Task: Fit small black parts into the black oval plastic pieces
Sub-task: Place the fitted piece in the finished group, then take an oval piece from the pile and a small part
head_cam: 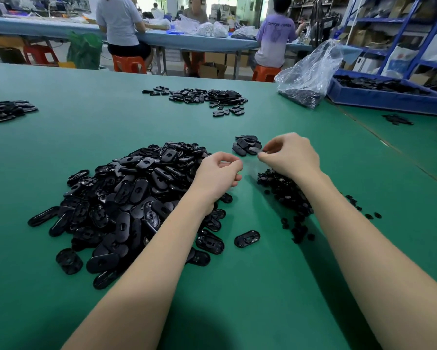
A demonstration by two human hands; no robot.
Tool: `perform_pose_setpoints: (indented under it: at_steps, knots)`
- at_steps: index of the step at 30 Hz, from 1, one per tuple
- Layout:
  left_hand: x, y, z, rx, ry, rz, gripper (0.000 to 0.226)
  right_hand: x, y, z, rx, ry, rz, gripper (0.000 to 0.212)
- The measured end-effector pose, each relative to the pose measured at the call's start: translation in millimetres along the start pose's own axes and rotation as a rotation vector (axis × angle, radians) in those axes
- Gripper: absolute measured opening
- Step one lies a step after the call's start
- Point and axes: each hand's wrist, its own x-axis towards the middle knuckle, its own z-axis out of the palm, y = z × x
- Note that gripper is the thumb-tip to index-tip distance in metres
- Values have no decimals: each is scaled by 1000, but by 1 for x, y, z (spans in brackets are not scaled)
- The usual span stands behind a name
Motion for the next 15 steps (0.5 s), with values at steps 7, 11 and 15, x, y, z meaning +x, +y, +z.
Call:
perform_pose_setpoints:
  at_steps: [7, 11, 15]
  knots:
    - [-2, -1, -1, 6, 2, 1, 4, 52, -21, 19, -105, 31, 35, 24]
    - [-1, 0, -2, -3, -8, 5, 4, 59, -18, 29, -130, 6, 52, 26]
    - [0, 0, -3, -14, -8, 9, 5, 55, -16, 32, -62, 46, 24, 29]
